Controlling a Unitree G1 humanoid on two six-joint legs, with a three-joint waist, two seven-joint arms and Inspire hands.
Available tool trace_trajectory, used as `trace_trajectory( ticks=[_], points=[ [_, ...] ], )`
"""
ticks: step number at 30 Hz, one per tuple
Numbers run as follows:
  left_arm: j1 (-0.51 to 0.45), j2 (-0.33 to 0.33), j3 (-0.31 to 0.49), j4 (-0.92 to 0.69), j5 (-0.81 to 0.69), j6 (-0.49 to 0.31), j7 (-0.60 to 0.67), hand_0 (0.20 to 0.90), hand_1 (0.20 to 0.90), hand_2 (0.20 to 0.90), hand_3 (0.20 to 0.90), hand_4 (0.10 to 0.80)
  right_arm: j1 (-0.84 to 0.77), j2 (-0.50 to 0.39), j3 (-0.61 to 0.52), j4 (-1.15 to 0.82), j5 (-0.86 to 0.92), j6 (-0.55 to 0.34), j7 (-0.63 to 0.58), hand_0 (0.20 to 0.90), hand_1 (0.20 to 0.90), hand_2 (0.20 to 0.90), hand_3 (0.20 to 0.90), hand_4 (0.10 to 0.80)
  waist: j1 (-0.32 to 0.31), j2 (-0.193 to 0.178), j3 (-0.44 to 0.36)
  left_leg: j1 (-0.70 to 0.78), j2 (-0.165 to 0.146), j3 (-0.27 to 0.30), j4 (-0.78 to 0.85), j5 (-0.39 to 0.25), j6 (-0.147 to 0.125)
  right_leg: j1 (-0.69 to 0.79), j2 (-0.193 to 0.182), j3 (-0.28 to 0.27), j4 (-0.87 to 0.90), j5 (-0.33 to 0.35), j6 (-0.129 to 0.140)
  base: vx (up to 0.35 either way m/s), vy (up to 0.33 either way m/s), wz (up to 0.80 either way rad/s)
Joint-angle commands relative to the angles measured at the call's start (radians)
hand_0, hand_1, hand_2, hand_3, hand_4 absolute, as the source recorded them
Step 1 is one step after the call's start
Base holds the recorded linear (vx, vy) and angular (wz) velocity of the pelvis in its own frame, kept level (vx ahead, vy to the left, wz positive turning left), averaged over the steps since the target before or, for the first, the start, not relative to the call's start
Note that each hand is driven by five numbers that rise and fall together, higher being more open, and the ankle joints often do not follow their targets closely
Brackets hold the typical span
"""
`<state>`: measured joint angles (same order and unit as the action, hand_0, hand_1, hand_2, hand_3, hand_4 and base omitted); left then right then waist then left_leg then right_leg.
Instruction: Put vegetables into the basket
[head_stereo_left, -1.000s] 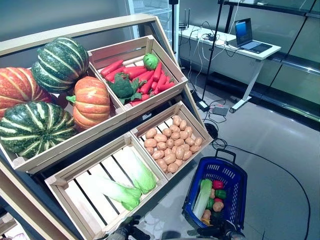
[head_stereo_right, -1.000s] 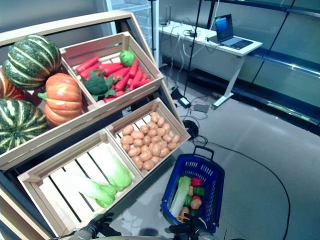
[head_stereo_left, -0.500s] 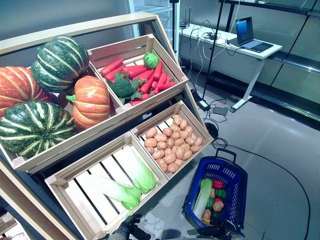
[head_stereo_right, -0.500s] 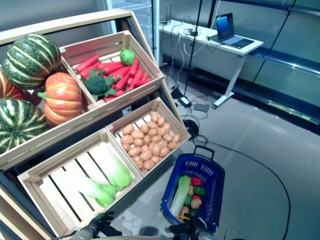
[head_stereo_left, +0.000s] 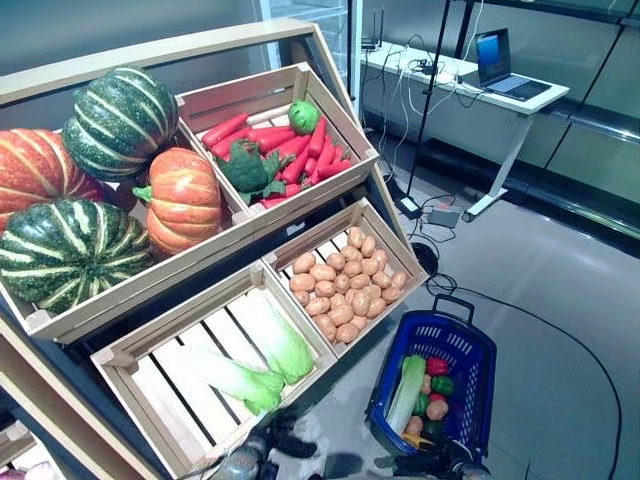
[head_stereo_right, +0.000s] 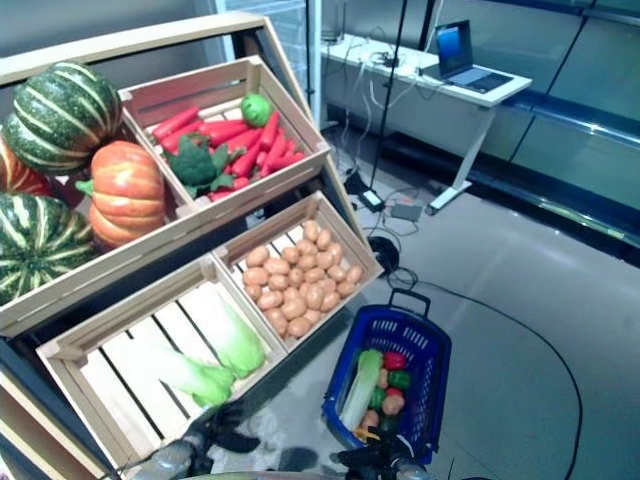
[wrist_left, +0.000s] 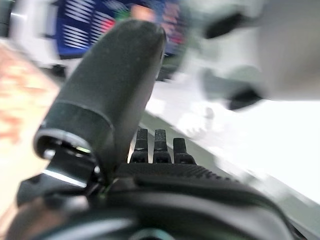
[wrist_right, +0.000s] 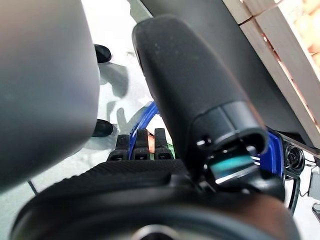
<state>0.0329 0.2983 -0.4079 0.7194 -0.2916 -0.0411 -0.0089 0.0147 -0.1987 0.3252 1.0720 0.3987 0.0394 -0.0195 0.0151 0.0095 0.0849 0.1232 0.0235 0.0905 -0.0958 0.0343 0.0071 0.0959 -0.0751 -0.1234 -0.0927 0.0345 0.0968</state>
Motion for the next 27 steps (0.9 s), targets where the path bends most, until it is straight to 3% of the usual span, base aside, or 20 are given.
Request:
trace_trajectory(
  ticks=[1,5,15,20,27],
  points=[
    [-0.157,0.047,0.029,-0.124,-0.055,-0.145,-0.020,0.900,0.900,0.900,0.900,0.800,-0.051,-0.041,0.019,-0.035,-0.013,-0.016,0.013,0.900,0.900,0.900,0.900,0.800,-0.006,-0.008,0.062,-0.012,-0.004,-0.031,0.012,-0.075,-0.032,0.004,-0.005,-0.010,0.008,-0.015,0.010,0.000,0.000,0.00],
    [-0.176,0.082,0.049,-0.245,-0.049,-0.198,0.007,0.900,0.900,0.900,0.900,0.800,-0.037,-0.043,0.021,-0.040,-0.025,-0.024,0.009,0.900,0.900,0.900,0.900,0.800,-0.005,-0.004,0.070,-0.032,-0.003,-0.034,0.009,-0.066,-0.034,-0.017,-0.003,-0.013,0.005,-0.009,0.009,0.000,0.000,0.00],
    [-0.242,0.163,0.137,-0.358,0.049,-0.183,0.191,0.900,0.900,0.900,0.900,0.800,-0.055,-0.085,0.024,-0.064,0.001,-0.069,0.013,0.900,0.900,0.900,0.900,0.800,-0.008,0.021,0.135,-0.106,-0.010,-0.052,0.014,-0.036,-0.034,-0.089,-0.005,-0.021,0.035,-0.013,-0.007,-0.050,0.024,0.04],
    [-0.290,0.264,0.196,-0.372,0.197,-0.142,0.331,0.900,0.900,0.900,0.900,0.800,-0.087,-0.120,0.020,-0.083,0.052,-0.101,0.016,0.900,0.900,0.900,0.900,0.800,-0.008,0.035,0.198,-0.169,-0.021,-0.070,0.027,-0.012,-0.036,-0.151,-0.004,-0.019,0.069,-0.018,-0.022,-0.107,0.017,0.09],
    [-0.301,0.348,0.217,-0.321,0.299,-0.080,0.379,0.900,0.900,0.900,0.900,0.800,-0.103,-0.145,0.001,-0.116,0.102,-0.151,0.008,0.900,0.900,0.900,0.900,0.800,-0.006,0.047,0.261,-0.237,-0.028,-0.085,0.052,0.009,-0.046,-0.203,-0.006,-0.032,0.087,-0.017,-0.032,-0.084,-0.003,0.10]
  ],
)
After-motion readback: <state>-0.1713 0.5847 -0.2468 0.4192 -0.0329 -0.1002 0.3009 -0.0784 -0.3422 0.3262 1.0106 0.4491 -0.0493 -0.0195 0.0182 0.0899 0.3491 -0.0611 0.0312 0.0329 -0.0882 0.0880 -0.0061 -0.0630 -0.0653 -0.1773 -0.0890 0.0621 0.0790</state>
